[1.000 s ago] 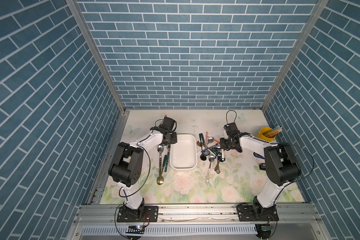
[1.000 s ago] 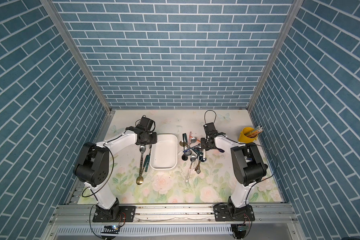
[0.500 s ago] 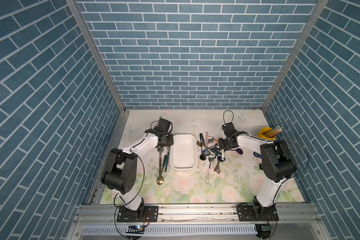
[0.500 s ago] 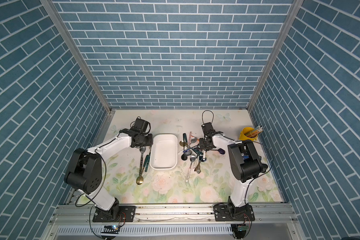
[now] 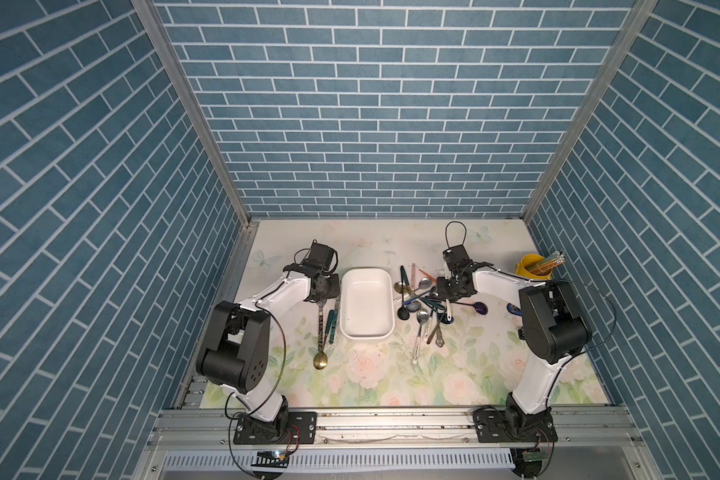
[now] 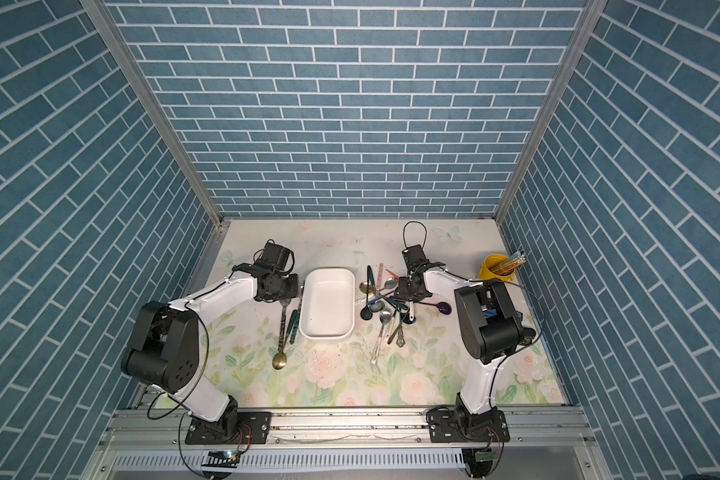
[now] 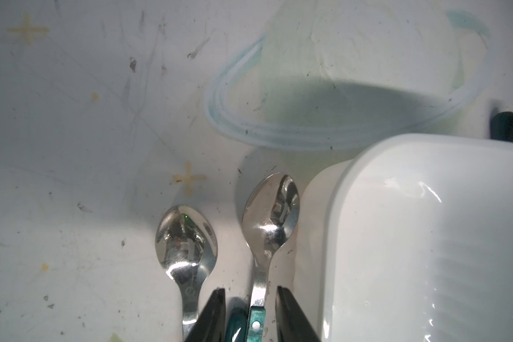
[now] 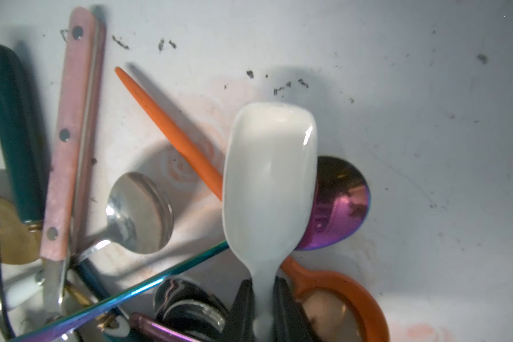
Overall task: Put the spoon into the storage box
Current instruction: Pick up the spoon from the center of the board.
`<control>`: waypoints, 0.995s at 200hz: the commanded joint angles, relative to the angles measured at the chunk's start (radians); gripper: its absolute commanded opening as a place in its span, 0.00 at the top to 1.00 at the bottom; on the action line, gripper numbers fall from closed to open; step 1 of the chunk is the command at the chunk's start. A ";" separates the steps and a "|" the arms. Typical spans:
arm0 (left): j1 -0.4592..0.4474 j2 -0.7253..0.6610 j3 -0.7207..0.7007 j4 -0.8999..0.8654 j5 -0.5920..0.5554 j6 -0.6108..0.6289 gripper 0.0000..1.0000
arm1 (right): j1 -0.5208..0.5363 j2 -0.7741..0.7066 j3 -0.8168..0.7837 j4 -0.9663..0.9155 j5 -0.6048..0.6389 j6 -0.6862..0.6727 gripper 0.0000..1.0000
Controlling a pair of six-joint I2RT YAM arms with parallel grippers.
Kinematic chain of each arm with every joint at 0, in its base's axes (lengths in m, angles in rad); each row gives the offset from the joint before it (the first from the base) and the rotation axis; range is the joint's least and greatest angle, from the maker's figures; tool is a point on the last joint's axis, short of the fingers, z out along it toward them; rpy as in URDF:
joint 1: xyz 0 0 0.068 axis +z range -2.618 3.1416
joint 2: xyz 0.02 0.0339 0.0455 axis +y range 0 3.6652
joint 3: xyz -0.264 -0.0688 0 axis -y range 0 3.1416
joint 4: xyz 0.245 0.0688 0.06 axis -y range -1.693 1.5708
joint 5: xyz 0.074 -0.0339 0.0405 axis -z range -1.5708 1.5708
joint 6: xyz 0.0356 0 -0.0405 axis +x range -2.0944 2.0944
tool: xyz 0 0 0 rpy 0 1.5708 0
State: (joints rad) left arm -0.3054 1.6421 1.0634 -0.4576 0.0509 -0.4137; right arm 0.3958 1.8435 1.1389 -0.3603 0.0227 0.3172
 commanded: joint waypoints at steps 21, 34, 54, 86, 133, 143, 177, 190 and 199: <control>0.015 -0.036 -0.038 -0.004 0.007 0.028 0.66 | 0.006 -0.056 0.054 -0.061 0.031 0.004 0.92; 0.016 -0.048 -0.039 -0.020 -0.013 0.046 0.66 | 0.006 -0.065 0.073 -0.078 0.060 -0.006 0.92; 0.017 -0.059 -0.048 -0.040 -0.028 0.075 0.66 | 0.006 -0.072 0.113 -0.105 0.078 -0.024 0.93; 0.017 -0.057 -0.089 -0.026 0.016 0.085 0.66 | 0.025 -0.073 0.184 -0.127 0.076 -0.019 0.95; 0.014 -0.094 -0.151 -0.015 0.092 0.093 0.67 | 0.114 -0.047 0.309 -0.196 0.097 -0.011 0.95; 0.011 -0.103 -0.159 -0.017 0.107 0.096 0.67 | 0.133 -0.040 0.333 -0.202 0.090 -0.002 0.95; -0.010 -0.125 -0.186 -0.004 0.145 0.090 0.67 | 0.206 -0.011 0.395 -0.215 0.056 0.037 0.95; -0.026 -0.127 -0.191 0.005 0.159 0.080 0.68 | 0.237 0.007 0.421 -0.221 0.047 0.046 0.95; -0.041 -0.125 -0.192 0.009 0.165 0.072 0.68 | 0.257 0.021 0.441 -0.229 0.043 0.049 0.95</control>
State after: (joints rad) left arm -0.3149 1.5272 0.8871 -0.4557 0.1741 -0.3325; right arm 0.6060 1.8194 1.5307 -0.5388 0.0868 0.3275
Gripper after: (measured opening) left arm 0.321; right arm 0.139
